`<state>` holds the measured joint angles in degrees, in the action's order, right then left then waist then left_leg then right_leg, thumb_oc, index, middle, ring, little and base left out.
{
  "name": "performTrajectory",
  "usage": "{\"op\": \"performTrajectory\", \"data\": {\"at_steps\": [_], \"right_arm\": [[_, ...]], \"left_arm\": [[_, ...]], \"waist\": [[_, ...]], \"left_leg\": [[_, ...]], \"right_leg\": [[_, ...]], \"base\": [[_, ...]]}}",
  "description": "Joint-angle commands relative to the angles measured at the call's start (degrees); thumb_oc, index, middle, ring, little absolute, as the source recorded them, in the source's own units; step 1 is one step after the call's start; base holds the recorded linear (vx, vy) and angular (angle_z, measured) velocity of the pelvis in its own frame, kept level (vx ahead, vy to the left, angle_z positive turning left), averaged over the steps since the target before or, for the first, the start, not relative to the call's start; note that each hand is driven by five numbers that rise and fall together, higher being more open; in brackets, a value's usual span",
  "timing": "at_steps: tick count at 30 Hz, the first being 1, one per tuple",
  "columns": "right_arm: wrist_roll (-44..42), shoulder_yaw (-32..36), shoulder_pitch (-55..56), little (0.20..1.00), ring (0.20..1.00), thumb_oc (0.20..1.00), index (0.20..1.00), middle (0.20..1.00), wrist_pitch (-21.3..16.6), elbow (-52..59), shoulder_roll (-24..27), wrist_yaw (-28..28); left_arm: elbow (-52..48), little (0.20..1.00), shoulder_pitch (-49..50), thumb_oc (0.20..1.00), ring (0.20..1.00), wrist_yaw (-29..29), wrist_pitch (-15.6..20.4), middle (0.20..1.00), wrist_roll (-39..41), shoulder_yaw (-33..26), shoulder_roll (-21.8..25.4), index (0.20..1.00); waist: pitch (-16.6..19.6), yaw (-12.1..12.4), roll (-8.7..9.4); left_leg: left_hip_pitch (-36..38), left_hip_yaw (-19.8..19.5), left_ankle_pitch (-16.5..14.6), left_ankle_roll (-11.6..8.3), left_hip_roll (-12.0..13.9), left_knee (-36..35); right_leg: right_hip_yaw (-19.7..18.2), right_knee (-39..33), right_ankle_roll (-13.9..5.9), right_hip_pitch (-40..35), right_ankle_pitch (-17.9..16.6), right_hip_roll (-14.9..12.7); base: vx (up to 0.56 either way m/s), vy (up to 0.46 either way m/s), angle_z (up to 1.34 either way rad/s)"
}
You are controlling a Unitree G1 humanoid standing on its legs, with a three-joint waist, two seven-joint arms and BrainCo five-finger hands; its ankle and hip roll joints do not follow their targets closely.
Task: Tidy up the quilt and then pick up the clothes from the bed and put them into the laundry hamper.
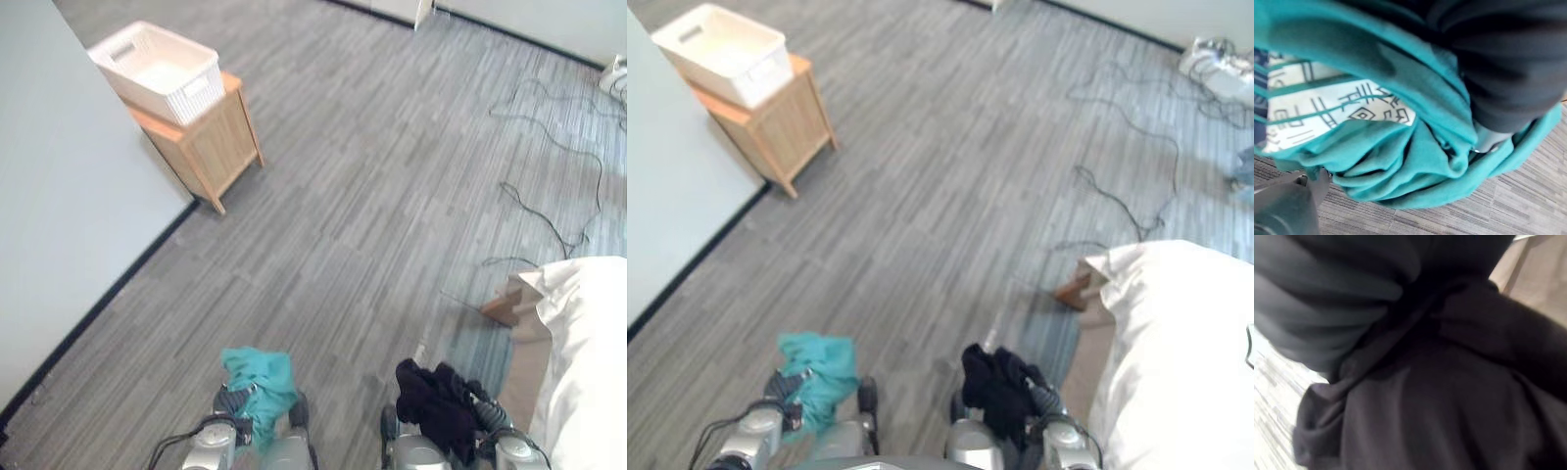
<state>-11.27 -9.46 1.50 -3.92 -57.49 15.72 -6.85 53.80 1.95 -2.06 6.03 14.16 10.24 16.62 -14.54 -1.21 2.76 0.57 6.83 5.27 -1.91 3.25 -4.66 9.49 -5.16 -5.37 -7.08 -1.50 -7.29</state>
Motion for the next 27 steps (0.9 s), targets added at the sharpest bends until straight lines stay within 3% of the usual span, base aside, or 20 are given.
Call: {"op": "performTrajectory", "data": {"at_steps": [1, 3, 4, 5, 8, 11, 14, 16, 17, 18, 19, 20, 21, 22, 24, 26, 27], "right_arm": [[2.3, -1.2, -4.3, 0.200, 0.200, 0.200, 0.200, 0.200, -1.3, -3.1, 4.5, -0.8], [3.1, -2.9, -6.6, 0.200, 0.200, 0.200, 0.200, 0.200, -1.1, -1.8, 4.4, -3.2], [3.2, -3.6, -7.6, 0.200, 0.200, 0.200, 0.200, 0.200, -0.8, -0.7, 5.0, -4.1], [3.2, -3.6, -7.6, 0.200, 0.200, 0.200, 0.200, 0.200, -0.8, -0.7, 4.9, -4.1], [4.1, -4.6, -7.6, 0.200, 0.200, 0.200, 0.200, 0.200, -0.4, 1.2, 5.7, -4.7], [5.4, -5.5, -8.0, 0.200, 0.200, 0.200, 0.200, 0.200, -0.3, 1.9, 6.2, -5.2], [7.2, -6.3, -9.1, 0.200, 0.200, 0.200, 0.200, 0.200, -0.1, 0.9, 5.2, -5.4], [7.7, -6.5, -9.0, 0.200, 0.200, 0.200, 0.200, 0.200, -0.1, 0.5, 4.4, -5.5], [7.7, -6.4, -9.3, 0.200, 0.200, 0.200, 0.200, 0.200, -0.2, -0.9, 3.0, -5.7], [7.7, -6.4, -9.3, 0.200, 0.200, 0.200, 0.200, 0.200, -0.2, -0.9, 3.0, -5.7], [7.3, -5.5, -9.3, 0.200, 0.200, 0.200, 0.200, 0.200, 0.1, -3.1, 2.6, -5.3], [7.2, -5.6, -9.2, 0.200, 0.200, 0.200, 0.200, 0.200, 0.1, -3.2, 2.6, -5.2], [7.2, -5.5, -9.3, 0.200, 0.200, 0.200, 0.200, 0.200, 0.1, -3.2, 2.6, -5.2], [7.1, -5.5, -9.5, 0.200, 0.200, 0.200, 0.200, 0.200, 0.1, -3.6, 2.3, -5.2], [6.6, -5.1, -9.5, 0.200, 0.200, 0.200, 0.200, 0.200, 0.0, -4.3, 2.1, -5.2], [5.1, -5.0, -9.0, 0.200, 0.200, 0.200, 0.200, 0.200, -0.5, -3.6, 1.8, -4.8], [4.5, -4.8, -8.9, 0.200, 0.200, 0.200, 0.200, 0.200, -0.5, -3.6, 1.9, -4.8]], "left_arm": [[3.7, 0.200, -6.1, 0.200, 0.200, -2.6, 0.5, 0.200, -5.1, 5.6, -6.0, 0.200], [2.4, 0.200, -9.5, 0.200, 0.200, -6.1, 0.7, 0.200, -4.1, 7.5, -6.5, 0.200], [1.4, 0.200, -10.3, 0.200, 0.200, -8.4, 1.5, 0.200, -2.9, 8.3, -6.3, 0.200], [1.4, 0.200, -10.3, 0.200, 0.200, -8.4, 1.5, 0.200, -2.9, 8.4, -6.3, 0.200], [-2.1, 0.200, -8.8, 0.200, 0.200, -8.9, 1.7, 0.200, -2.7, 8.9, -6.3, 0.200], [-4.1, 0.200, -7.6, 0.200, 0.200, -8.8, 1.3, 0.200, -4.4, 9.3, -6.1, 0.200], [-4.0, 0.200, -6.6, 0.200, 0.200, -8.8, 1.0, 0.200, -4.4, 8.7, -6.2, 0.200], [-3.4, 0.200, -6.5, 0.200, 0.200, -8.9, 0.8, 0.200, -3.9, 8.5, -6.4, 0.200], [-1.7, 0.200, -6.9, 0.200, 0.200, -8.7, 0.3, 0.200, -3.4, 8.2, -6.3, 0.200], [-1.7, 0.200, -6.9, 0.200, 0.200, -8.7, 0.3, 0.200, -3.4, 8.3, -6.3, 0.200], [1.5, 0.200, -7.5, 0.200, 0.200, -8.8, -0.3, 0.200, -4.5, 8.5, -6.6, 0.200], [1.8, 0.200, -7.9, 0.200, 0.200, -8.8, -0.5, 0.200, -5.1, 8.9, -6.6, 0.200], [1.8, 0.200, -8.0, 0.200, 0.200, -8.8, -0.5, 0.200, -5.1, 8.9, -6.6, 0.200], [2.4, 0.200, -8.8, 0.200, 0.200, -8.9, -0.7, 0.200, -5.4, 9.7, -6.4, 0.200], [3.1, 0.200, -10.1, 0.200, 0.200, -9.2, -0.5, 0.200, -6.1, 10.3, -6.2, 0.200], [2.6, 0.200, -11.4, 0.200, 0.200, -9.4, -0.3, 0.200, -6.8, 11.3, -6.3, 0.200], [2.4, 0.200, -11.7, 0.200, 0.200, -9.1, -0.2, 0.200, -7.0, 11.7, -6.3, 0.200]], "waist": [[0.6, 2.5, -4.49], [-1.4, 3.8, -3.52], [-2.1, 4.6, -2.72], [-2.0, 4.6, -2.78], [-1.0, 6.7, -3.21], [0.2, 8.6, -5.01], [1.9, 10.6, -3.76], [2.6, 11.3, -3.13], [3.3, 12.2, -1.03], [3.4, 12.3, -1.06], [3.1, 11.7, 0.18], [2.6, 10.6, -0.16], [2.7, 10.7, -0.38], [1.8, 8.1, -3.12], [0.4, 4.7, -5.75], [-0.7, 0.7, -6.03], [-0.6, -0.1, -5.81]], "left_leg": [[1.0, -0.3, -5.7, -4.88, 3.3, 16.8], [-6.0, -2.0, -0.2, -6.18, 4.0, 29.3], [-11.1, -0.8, -0.5, -5.29, 3.0, 33.2], [-11.3, -0.8, -0.8, -5.24, 3.1, 33.6], [-15.9, 2.5, -3.7, -3.26, 1.5, 26.0], [-18.0, 6.6, 0.3, -3.57, 2.3, 11.4], [-18.7, 7.7, 1.9, -2.79, 2.0, 4.9], [-18.9, 7.4, 3.2, -1.95, 1.5, 6.1], [-17.6, 7.1, 2.5, -0.22, -0.8, 6.7], [-17.7, 7.1, 2.5, -0.23, -0.7, 6.8], [-13.7, 7.3, -0.3, 2.19, -3.7, 6.5], [-10.6, 7.0, -1.4, 2.94, -4.6, 5.5], [-10.8, 7.1, -1.3, 2.92, -4.3, 5.5], [-3.7, 4.6, -3.2, 4.21, -4.3, 2.0], [1.5, 1.6, -5.2, 4.11, -3.3, 0.5], [6.3, -2.6, -7.6, 3.00, -3.4, 0.0], [7.0, -3.4, -8.1, 2.49, -3.3, 0.1]], "right_leg": [[2.7, 1.1, -0.14, -2.6, 8.3, 2.0], [2.8, 0.9, 1.43, -4.1, 8.7, 1.8], [2.7, 0.3, 1.80, -5.2, 9.3, 1.4], [2.7, 0.3, 1.74, -5.1, 9.4, 1.5], [1.5, 0.2, 0.79, -6.8, 12.4, 1.6], [1.2, 0.2, -0.40, -9.7, 15.4, 2.9], [0.6, 0.2, -2.02, -12.9, 17.1, 2.4], [0.2, 0.2, -2.44, -14.5, 16.3, 2.1], [0.0, 7.9, -4.15, -12.5, 13.8, 0.2], [-0.1, 7.9, -4.14, -12.5, 13.8, 0.2], [-0.4, 21.1, -8.91, -7.9, 4.1, -2.6], [-0.1, 28.5, -9.63, -5.3, -2.1, -3.9], [-0.3, 28.3, -9.63, -5.1, -2.3, -3.7], [0.1, 39.8, -9.01, 1.4, -6.2, -4.0], [1.1, 44.1, -6.79, 9.4, 0.2, -2.5], [1.2, 37.7, -5.34, 15.6, 3.4, 0.7], [0.8, 32.9, -4.93, 16.9, 4.1, 1.4]], "base": [[0.01, -0.240, -0.06], [0.10, -0.258, 0.13], [0.15, -0.188, -0.13], [0.21, -0.135, -0.04], [0.34, 0.003, -0.04], [0.50, 0.057, -0.07], [0.51, 0.020, -0.08], [0.49, 0.007, -0.67], [0.54, 0.005, -0.64], [0.63, 0.097, -0.39], [0.51, 0.136, -0.03], [0.50, 0.139, -0.09], [0.64, 0.165, 0.21], [0.68, 0.138, 0.33], [0.77, 0.035, 0.59], [0.61, -0.172, 1.24], [0.57, -0.262, 1.40]]}}
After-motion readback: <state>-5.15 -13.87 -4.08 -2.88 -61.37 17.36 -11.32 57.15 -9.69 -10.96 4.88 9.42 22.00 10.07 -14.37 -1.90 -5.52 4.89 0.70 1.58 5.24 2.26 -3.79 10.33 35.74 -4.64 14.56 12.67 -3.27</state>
